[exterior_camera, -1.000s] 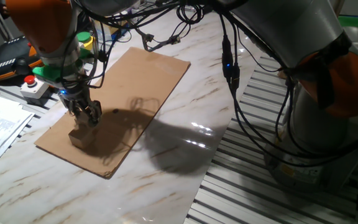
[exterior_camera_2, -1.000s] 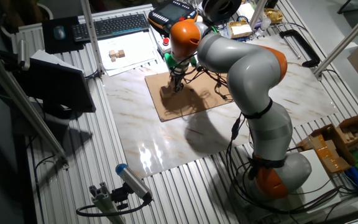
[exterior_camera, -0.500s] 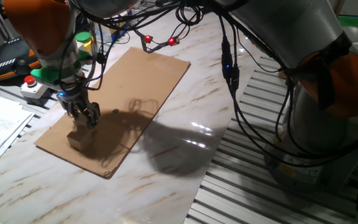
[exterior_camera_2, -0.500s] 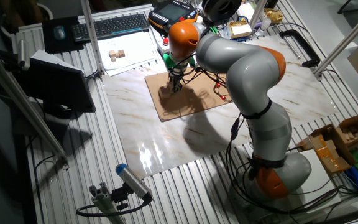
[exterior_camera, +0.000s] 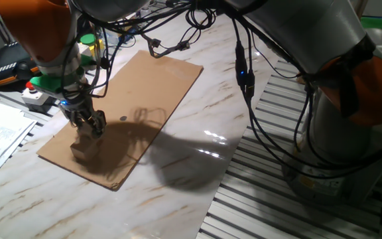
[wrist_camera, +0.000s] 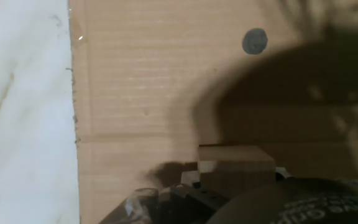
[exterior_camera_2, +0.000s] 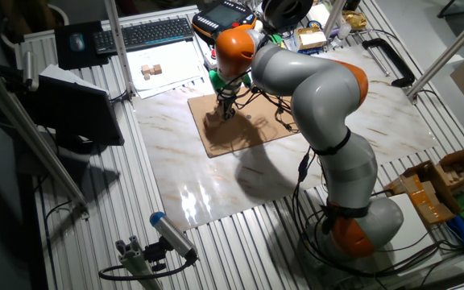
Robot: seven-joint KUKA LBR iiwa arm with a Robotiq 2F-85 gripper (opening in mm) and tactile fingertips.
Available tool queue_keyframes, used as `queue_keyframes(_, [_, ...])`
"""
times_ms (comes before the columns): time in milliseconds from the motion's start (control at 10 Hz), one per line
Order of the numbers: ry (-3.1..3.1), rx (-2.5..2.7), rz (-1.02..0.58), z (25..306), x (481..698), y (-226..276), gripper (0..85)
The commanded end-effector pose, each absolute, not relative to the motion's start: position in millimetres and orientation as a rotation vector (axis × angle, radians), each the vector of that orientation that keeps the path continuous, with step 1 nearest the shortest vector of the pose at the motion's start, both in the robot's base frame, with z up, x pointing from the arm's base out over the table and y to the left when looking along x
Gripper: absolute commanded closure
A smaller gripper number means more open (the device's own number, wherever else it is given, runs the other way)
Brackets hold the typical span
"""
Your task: Use the gripper to push the small block from left to right
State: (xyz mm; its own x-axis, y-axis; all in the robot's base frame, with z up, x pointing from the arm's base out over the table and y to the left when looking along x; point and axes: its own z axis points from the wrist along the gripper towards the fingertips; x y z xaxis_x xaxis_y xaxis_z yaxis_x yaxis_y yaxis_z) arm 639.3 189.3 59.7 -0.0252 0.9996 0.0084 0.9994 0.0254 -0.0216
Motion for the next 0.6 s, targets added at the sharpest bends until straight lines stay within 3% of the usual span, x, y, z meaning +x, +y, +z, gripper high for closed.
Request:
queue_keyframes(0, [-2.247, -2.174, 0.026, 59, 640, 188, 84.3])
queue_keyframes(500, [-2.38, -2.005, 0.042, 54, 642, 160, 84.3])
